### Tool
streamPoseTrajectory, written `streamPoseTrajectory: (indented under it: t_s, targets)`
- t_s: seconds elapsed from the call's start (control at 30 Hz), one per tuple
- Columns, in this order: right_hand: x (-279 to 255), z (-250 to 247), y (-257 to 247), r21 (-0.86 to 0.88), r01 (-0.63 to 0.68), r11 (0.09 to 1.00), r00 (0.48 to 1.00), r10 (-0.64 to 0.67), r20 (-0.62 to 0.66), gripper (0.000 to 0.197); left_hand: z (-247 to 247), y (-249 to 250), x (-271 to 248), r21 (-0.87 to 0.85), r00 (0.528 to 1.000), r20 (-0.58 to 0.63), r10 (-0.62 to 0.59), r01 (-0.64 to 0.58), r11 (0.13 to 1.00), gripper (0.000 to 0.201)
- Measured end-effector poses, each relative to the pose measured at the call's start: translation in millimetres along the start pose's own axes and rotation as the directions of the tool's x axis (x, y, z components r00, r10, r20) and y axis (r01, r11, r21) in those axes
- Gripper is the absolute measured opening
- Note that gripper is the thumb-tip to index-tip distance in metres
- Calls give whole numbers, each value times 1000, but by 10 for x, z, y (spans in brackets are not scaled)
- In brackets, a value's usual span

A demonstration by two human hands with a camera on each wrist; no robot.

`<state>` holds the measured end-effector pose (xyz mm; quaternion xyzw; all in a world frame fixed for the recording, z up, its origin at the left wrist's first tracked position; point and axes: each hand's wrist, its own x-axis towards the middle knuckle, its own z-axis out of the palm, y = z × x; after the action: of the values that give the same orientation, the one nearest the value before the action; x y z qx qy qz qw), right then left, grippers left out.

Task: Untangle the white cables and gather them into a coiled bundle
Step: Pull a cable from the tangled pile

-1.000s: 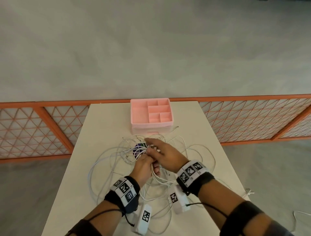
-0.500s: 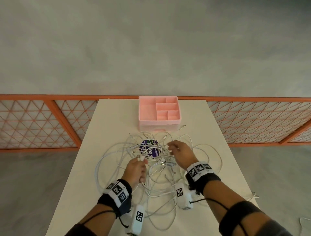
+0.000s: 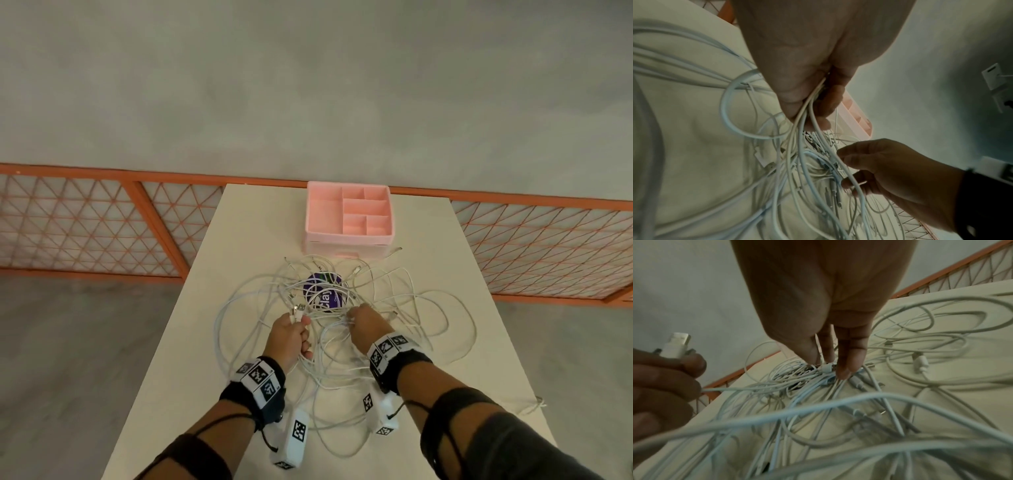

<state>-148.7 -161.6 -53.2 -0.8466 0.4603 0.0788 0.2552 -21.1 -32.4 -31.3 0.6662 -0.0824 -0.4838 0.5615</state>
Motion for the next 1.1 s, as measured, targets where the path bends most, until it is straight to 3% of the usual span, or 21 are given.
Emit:
streamPoseTrajectory:
  t_s: [0.1,0.3,0.5,0.67,0.83,0.9,1.0,1.07,1.1]
  targets:
    - [141,38,-34,-46,50,998,999,-50,12,35,5,12,-16,-13,1000,1,1,-1,1000,26]
    - [240,167,-15,-48,3,999,999,-1,41,39,-11,92,-58,-144,999,31,-14,18,989,26]
    - [152,39,-31,35,-20,999,997,22,-68,17,26,232,-45,-127,997,59,56,-48,991,25]
    - [108,-600,-203,250,130,959,970,-71,-233,9,136,385,-4,-179,992,62,106,-93,979,25]
    - [-22,-1646,-536,575,338,745,856,11,-517,16,194,496,37,-255,992,79,96,-73,964,23]
    - [-142,-2071,-653,645,459,611,784,62,-617,21,207,518,32,-260,991,89,103,-77,963,22]
    - [-336,-2583,-802,668,655,353,668,141,-730,15,239,557,14,-262,989,96,114,-85,961,24]
    - [-430,-2748,-879,683,703,196,667,149,-730,17,264,580,5,-270,988,103,114,-83,959,24]
    - [-443,-2748,-900,692,698,184,680,131,-721,21,276,594,-3,-279,987,113,114,-79,957,23]
